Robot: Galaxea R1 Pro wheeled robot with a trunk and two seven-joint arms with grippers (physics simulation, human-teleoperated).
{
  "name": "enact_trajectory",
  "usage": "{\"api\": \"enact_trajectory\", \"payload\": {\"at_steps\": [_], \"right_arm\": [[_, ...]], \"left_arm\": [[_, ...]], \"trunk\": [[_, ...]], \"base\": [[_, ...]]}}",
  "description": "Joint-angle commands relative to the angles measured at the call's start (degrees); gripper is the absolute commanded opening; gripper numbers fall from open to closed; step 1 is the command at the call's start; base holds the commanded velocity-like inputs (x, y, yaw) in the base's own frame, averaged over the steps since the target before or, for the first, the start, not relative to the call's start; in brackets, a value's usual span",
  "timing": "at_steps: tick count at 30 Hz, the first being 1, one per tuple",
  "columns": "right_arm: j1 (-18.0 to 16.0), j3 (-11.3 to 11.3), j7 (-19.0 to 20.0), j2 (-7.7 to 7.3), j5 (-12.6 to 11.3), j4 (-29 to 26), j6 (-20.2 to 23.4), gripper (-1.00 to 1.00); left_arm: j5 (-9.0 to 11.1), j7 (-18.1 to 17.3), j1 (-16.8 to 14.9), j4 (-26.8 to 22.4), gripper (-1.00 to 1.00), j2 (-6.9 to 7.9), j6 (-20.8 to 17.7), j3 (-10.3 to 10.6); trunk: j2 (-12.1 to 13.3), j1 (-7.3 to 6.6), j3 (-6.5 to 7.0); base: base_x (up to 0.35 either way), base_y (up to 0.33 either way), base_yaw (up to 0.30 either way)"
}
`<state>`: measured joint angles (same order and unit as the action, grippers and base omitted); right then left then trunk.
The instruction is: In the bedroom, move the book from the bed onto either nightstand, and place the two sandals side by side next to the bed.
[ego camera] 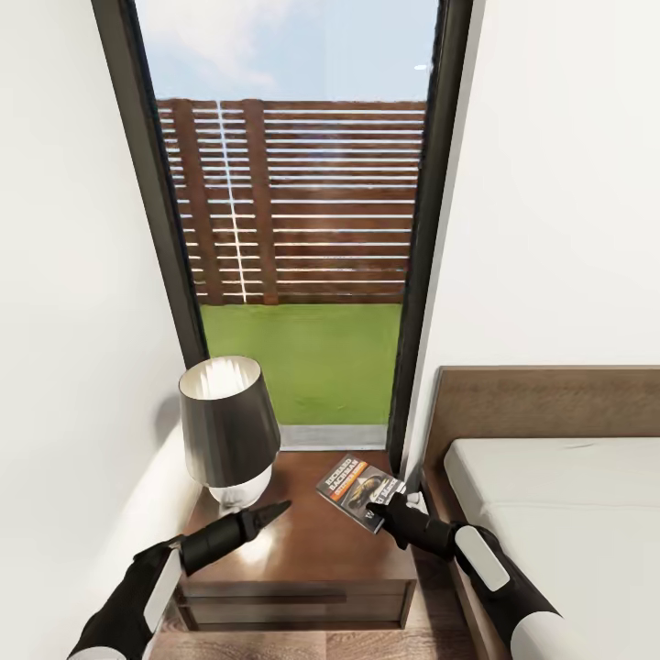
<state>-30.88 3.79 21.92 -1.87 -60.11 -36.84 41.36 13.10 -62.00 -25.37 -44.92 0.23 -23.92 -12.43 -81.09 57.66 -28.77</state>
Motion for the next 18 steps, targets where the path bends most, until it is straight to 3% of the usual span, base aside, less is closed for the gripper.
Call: {"api": "enact_trajectory", "payload": {"at_steps": [1, 11, 18], "right_arm": [[-0.05, 0.17, 0.23, -0.06, -0.01, 0.01, 0.04, -1.0], [-0.04, 0.17, 0.23, 0.04, -0.01, 0.01, -0.14, -1.0], [-0.05, 0.17, 0.23, 1.01, -0.01, 0.01, -0.22, -1.0]], "left_arm": [[0.5, -0.11, -0.03, -0.14, 1.0, 0.03, -0.94, -0.06], [0.78, 0.07, 0.04, -0.22, 1.0, 0.05, -1.56, -0.05], [0.78, 0.43, 0.14, 0.45, 1.0, -0.09, -1.54, 0.09]], "trunk": [[-0.03, 0.0, -0.06], [-3.24, 1.75, -1.5], [-6.05, 3.29, -2.75]], "base": [[0.0, 0.0, 0.0], [0.0, 0.0, 0.0], [0.0, 0.0, 0.0]]}}
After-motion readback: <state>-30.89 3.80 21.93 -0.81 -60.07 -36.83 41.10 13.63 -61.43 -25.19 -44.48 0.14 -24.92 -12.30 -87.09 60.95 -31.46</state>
